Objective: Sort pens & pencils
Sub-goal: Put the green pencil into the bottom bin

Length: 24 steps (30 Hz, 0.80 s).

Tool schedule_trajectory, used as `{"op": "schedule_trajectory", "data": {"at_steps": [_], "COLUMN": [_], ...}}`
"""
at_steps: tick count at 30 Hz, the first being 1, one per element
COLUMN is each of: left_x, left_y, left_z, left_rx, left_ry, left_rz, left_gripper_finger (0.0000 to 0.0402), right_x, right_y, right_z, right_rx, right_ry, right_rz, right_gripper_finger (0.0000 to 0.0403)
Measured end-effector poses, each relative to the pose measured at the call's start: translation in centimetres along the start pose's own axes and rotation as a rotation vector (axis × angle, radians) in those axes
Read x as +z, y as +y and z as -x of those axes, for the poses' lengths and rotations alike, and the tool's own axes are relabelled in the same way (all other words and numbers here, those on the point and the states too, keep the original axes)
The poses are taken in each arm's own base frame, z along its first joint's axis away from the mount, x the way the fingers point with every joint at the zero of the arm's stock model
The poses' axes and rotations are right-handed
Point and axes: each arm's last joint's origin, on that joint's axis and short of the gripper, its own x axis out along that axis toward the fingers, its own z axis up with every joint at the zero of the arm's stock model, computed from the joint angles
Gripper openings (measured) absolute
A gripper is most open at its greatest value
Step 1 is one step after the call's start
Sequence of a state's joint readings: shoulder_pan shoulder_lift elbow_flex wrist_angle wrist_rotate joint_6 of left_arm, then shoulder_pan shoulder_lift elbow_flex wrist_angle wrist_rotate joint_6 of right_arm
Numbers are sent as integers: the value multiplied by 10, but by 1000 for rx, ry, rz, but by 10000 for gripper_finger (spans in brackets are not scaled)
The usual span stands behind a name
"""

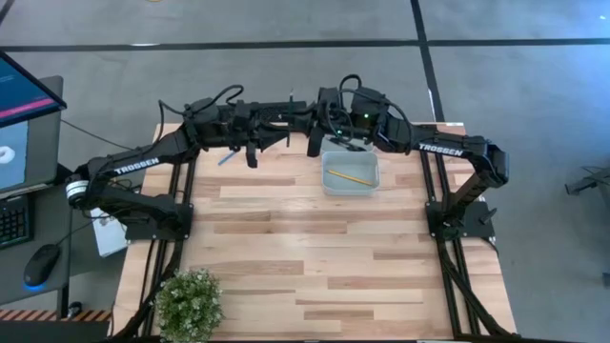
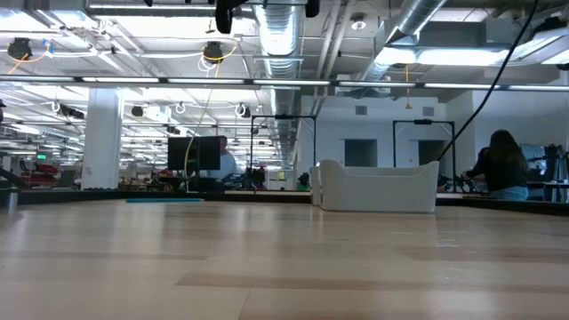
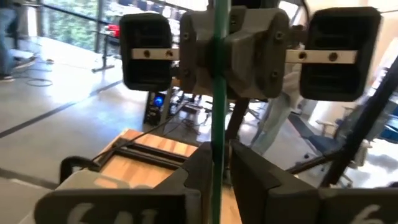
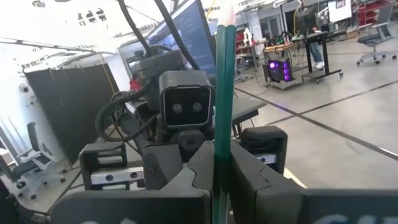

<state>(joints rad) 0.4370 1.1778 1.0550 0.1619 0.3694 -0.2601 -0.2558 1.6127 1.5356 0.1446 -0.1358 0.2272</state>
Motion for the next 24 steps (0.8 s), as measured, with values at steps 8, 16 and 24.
{"op": "schedule_trajectory", "data": {"at_steps": [8, 16, 24], "left_x": [3, 8, 3], "left_y": [-2, -10, -15], "left_z": [0, 10, 27], "left_rx": [-45, -130, -94], "left_ry": [-24, -5, 104], "left_rz": [-8, -42, -72], "left_gripper_finger": [99, 119, 119], "right_x": [-8, -32, -58], "right_y": [-4, -33, -55], "right_z": [1, 12, 37], "right_rx": [-32, -144, -221], "right_ry": [92, 388, 758], "right_rz": [37, 49, 62], "right_gripper_finger": [43, 43, 43]}}
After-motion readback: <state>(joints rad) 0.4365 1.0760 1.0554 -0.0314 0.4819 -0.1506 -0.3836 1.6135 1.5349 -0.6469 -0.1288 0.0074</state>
